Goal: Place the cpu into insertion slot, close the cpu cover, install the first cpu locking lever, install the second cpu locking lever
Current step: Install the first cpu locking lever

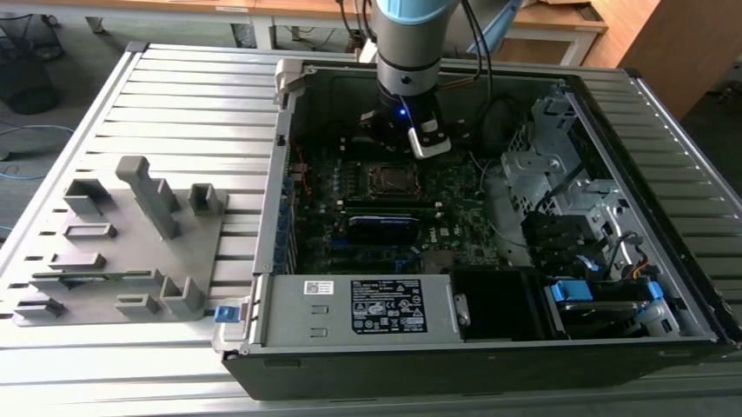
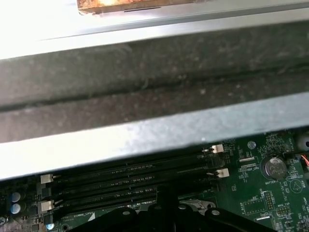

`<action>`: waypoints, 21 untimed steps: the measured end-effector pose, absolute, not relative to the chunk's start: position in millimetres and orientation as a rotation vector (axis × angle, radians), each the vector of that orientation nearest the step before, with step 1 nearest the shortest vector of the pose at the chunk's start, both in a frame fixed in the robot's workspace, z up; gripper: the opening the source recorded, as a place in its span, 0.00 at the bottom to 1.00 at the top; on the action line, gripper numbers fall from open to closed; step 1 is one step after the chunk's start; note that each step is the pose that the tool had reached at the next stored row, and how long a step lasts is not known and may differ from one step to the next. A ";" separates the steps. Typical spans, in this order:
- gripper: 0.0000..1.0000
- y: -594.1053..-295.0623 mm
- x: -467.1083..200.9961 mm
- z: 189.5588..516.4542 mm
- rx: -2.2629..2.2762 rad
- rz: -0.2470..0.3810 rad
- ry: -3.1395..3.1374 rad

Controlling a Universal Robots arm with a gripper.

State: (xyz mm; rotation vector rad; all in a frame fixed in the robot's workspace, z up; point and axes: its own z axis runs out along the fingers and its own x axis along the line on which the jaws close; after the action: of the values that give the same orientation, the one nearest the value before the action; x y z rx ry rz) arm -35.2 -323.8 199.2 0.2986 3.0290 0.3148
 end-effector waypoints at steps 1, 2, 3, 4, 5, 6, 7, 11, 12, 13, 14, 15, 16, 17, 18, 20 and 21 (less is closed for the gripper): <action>0.11 -323.6 -35.2 199.1 0.301 0.315 3.029; 0.11 -323.4 -35.2 199.1 0.304 0.316 3.028; 0.11 -323.1 -35.2 199.1 0.306 0.316 3.028; 0.11 -322.9 -35.2 199.1 0.309 0.317 3.027; 0.11 -322.5 -35.2 199.1 0.312 0.317 3.027; 0.11 -322.1 -35.2 199.1 0.315 0.318 3.026; 0.11 -321.8 -35.2 199.1 0.318 0.319 3.025; 0.11 -320.1 -35.2 199.1 0.330 0.322 3.023; 0.11 -319.9 -35.2 199.2 0.334 0.323 3.023; 0.11 -319.7 -35.2 199.1 0.337 0.324 3.022; 0.11 -319.5 -35.2 199.1 0.341 0.326 3.021; 0.11 -319.2 -35.2 199.1 0.345 0.328 3.020; 0.11 -319.1 -35.2 199.1 0.349 0.330 3.020; 0.11 -318.9 -35.1 199.0 0.354 0.333 3.018; 0.11 -318.8 -35.1 199.0 0.359 0.335 3.017; 0.11 -318.8 -35.1 199.0 0.366 0.337 3.016; 0.11 -318.8 -35.2 199.1 0.367 0.337 3.016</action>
State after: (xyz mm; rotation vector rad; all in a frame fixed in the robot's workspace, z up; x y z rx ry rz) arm -35.2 -318.8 199.1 0.3674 3.0159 0.3366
